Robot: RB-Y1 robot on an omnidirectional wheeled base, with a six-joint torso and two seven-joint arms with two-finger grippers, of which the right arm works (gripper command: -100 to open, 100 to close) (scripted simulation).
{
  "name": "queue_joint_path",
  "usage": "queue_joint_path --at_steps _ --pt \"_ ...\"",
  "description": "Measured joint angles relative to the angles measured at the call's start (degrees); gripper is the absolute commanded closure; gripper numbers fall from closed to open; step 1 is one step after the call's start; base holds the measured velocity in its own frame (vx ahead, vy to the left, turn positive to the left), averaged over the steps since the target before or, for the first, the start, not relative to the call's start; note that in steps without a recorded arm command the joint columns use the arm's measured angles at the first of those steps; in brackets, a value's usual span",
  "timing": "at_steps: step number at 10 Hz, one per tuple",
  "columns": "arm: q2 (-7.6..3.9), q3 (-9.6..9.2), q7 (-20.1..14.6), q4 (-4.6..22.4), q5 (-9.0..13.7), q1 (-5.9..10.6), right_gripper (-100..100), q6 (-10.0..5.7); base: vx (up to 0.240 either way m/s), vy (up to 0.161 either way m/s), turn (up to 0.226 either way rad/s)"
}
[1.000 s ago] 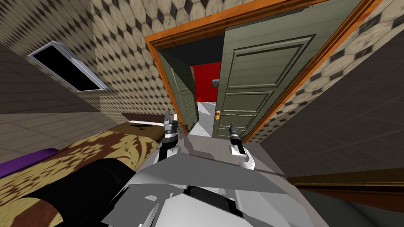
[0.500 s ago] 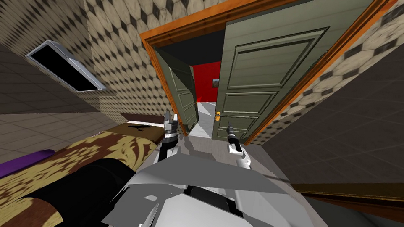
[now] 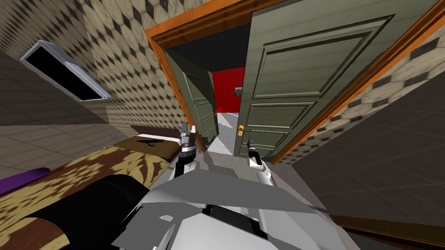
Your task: Push the door open
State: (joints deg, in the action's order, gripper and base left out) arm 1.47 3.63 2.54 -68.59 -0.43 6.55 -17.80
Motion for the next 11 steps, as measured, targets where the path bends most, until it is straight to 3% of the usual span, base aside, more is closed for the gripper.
queue_joint_path --at_steps 3,6,8,9,11 --pt "0.78 -0.03 0.0 1.7 0.2 0.8 -100 0.89 0.127 -0.017 0.012" --pt "-1.94 0.31 0.1 1.9 0.3 1.07 -100 1.05 0.197 -0.004 0.018" --pt "-2.67 0.57 0.1 2.4 0.4 1.39 -100 1.0 0.211 0.022 0.015" --pt "-2.59 0.71 0.0 2.7 0.4 1.59 -100 0.93 0.209 -0.015 0.02" --pt "-1.26 0.98 0.1 3.0 0.5 1.8 -100 0.94 0.202 -0.006 0.015"
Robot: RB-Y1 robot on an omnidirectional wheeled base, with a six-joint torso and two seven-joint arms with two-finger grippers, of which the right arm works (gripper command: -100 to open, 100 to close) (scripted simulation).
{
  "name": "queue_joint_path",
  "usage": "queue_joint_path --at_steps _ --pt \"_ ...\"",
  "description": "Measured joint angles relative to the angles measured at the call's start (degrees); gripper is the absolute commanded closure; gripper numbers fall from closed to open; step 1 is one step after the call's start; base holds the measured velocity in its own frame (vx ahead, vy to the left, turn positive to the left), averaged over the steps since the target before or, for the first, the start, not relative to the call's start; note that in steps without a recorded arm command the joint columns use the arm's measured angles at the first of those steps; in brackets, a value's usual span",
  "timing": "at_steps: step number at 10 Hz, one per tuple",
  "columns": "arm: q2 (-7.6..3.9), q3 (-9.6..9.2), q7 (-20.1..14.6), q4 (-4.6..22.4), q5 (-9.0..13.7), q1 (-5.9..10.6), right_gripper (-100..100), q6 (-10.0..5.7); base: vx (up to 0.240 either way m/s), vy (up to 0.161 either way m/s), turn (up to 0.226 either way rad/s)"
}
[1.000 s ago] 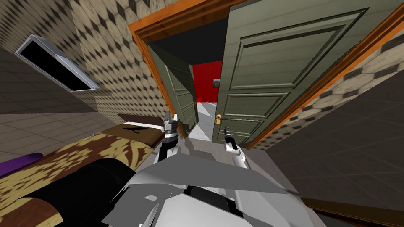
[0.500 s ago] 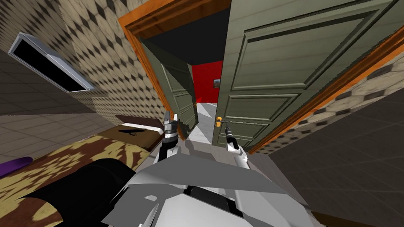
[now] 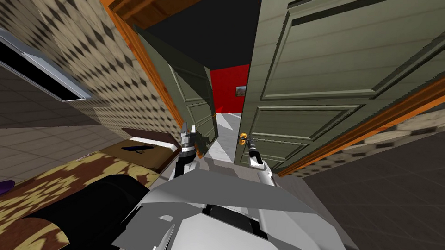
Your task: Push the door open
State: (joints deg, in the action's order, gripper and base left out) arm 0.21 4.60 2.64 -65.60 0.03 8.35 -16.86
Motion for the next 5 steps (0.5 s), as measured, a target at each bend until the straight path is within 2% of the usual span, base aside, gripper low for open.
queue_joint_path --at_steps 1,2,5 --pt "0.96 0.15 0.0 0.6 0.1 0.27 -100 -0.21 0.078 -0.006 0.006" --pt "1.07 0.15 0.0 0.6 0.1 0.32 100 -0.28 -0.008 0.001 -0.004" --pt "0.9 0.23 -0.1 0.4 0.1 0.58 100 -0.25 -0.011 0.0 0.006"
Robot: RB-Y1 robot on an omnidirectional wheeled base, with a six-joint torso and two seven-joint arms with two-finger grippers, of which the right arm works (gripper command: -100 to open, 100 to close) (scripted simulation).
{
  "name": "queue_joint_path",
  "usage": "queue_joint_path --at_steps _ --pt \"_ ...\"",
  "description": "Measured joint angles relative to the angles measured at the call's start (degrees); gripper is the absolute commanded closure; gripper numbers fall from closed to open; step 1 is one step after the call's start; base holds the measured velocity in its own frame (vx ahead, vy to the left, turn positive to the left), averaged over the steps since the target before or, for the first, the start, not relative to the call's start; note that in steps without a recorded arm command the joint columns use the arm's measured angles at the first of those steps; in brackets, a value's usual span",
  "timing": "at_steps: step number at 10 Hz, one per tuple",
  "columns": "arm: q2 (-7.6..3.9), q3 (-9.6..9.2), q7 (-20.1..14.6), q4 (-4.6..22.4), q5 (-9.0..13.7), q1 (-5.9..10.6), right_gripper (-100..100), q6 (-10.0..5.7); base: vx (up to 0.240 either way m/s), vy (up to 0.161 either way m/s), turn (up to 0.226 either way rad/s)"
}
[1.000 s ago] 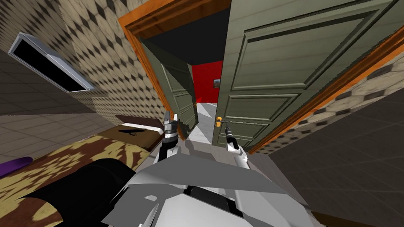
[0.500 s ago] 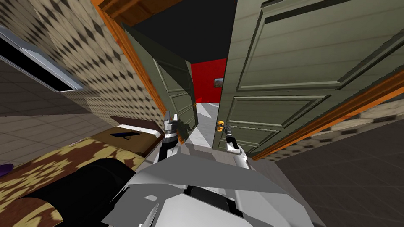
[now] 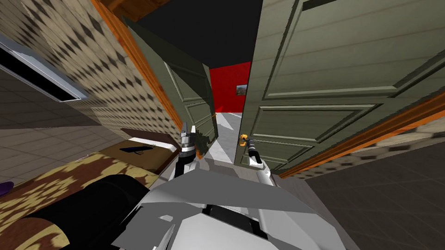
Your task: Push the door open
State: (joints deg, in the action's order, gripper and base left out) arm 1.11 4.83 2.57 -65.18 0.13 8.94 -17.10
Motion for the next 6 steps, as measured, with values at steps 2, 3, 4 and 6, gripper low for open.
queue_joint_path --at_steps 2,3,4,6 --pt "0.01 -0.02 0.0 0.0 0.0 0.01 100 0.01 0.0 0.0 0.0" --pt "0.0 -0.02 0.0 0.0 0.0 0.0 100 0.01 0.128 0.047 -0.021" --pt "-0.11 0.1 0.0 0.0 0.0 -0.47 100 0.19 0.184 0.034 -0.039" --pt "-0.31 0.54 0.2 0.2 0.1 -0.89 100 0.34 0.164 0.042 -0.029"
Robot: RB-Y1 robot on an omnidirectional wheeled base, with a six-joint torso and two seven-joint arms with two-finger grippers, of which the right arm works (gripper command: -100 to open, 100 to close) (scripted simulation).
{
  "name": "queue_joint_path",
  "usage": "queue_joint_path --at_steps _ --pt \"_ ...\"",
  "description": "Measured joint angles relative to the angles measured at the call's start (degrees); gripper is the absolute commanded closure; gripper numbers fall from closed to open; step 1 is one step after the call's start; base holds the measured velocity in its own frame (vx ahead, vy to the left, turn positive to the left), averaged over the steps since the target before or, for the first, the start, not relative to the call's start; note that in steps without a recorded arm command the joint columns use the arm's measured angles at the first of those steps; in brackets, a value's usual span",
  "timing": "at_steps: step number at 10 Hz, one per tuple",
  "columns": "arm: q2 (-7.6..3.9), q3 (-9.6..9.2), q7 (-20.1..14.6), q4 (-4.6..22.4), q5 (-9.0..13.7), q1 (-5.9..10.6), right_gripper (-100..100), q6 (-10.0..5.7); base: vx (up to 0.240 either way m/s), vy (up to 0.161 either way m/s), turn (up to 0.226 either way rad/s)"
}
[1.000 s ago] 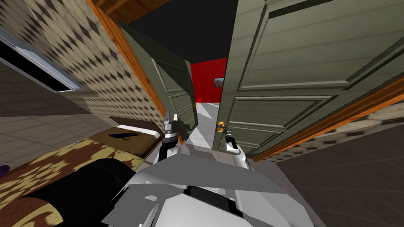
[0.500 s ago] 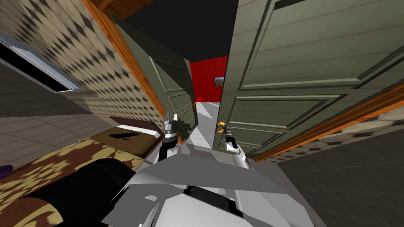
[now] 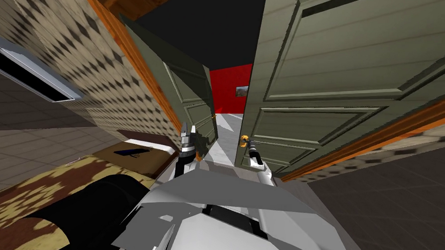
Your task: Push the door open
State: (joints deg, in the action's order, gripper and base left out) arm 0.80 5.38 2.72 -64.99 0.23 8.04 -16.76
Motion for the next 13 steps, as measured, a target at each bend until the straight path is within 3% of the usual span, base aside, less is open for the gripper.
queue_joint_path --at_steps 7,12,13 --pt "-2.5 3.79 0.3 0.2 0.9 0.91 100 0.13 0.182 0.076 -0.062" --pt "-2.55 7.19 1.3 1.1 1.2 1.39 100 -0.42 0.136 0.075 -0.069" --pt "-2.47 7.67 1.5 -0.5 1.3 0.52 100 0.38 0.142 0.088 -0.08"
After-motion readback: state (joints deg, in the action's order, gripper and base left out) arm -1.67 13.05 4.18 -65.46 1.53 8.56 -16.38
